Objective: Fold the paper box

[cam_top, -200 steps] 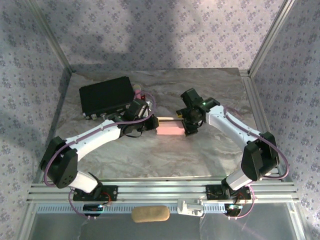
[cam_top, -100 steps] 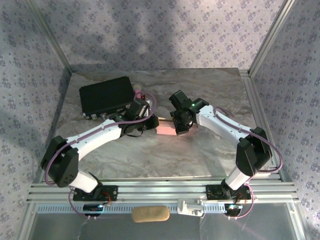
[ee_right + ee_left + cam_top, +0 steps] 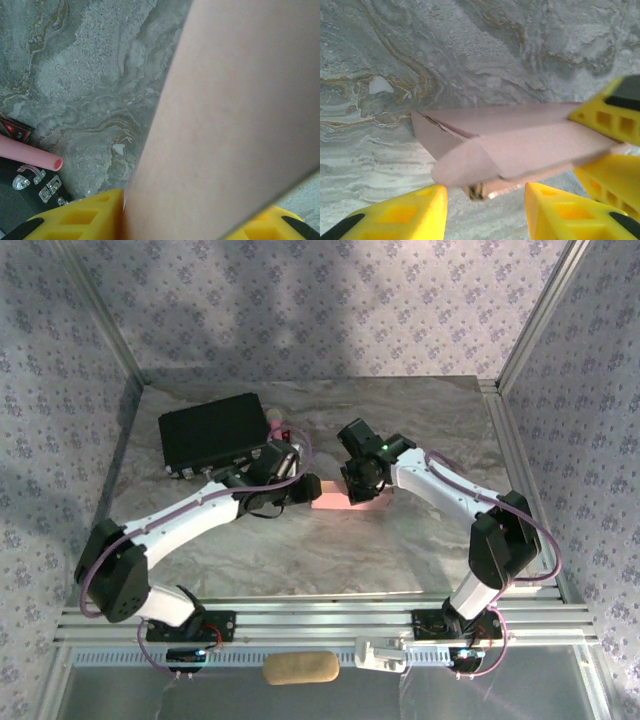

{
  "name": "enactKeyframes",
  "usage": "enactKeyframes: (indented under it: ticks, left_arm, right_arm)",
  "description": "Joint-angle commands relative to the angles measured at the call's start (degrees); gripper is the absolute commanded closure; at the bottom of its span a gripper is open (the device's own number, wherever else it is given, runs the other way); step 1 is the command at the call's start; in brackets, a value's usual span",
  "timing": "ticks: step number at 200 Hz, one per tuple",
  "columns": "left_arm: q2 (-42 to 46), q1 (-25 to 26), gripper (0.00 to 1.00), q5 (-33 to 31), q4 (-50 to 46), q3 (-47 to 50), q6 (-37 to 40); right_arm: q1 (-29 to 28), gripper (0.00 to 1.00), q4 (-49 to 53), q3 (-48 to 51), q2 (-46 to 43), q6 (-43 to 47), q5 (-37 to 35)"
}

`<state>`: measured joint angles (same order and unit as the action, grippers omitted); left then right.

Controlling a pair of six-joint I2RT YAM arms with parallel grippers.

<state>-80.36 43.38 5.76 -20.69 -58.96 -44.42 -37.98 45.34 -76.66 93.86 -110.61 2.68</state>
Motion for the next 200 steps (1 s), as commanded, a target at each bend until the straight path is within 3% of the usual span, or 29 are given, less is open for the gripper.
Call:
enactKeyframes:
  ticks: [1, 50, 107, 200]
  left_arm:
    - [4.77, 0.27, 0.55, -0.42, -4.77, -2.35, 2.21]
    - [1.07, -1.8, 0.57, 0.23, -16.5, -8.89, 13.04]
    - [-6.4, -0.18, 0.63, -3.19, -24.81, -17.51, 21.54]
    - [-11.68, 1.34, 0.81, -7.51, -25.15, -21.11, 23.86]
  right_arm:
    - [0.52, 0.58, 1.6, -0.18, 1.43, -0.69, 2.34]
    - [0.78, 0.58, 1.45, -0.24, 1.61, 0.0, 2.78]
    - [1.13, 0.59, 1.23, -0.27, 1.8, 0.52, 3.21]
    - [1.24, 0.6, 0.89, -0.24, 1.85, 0.92, 3.47]
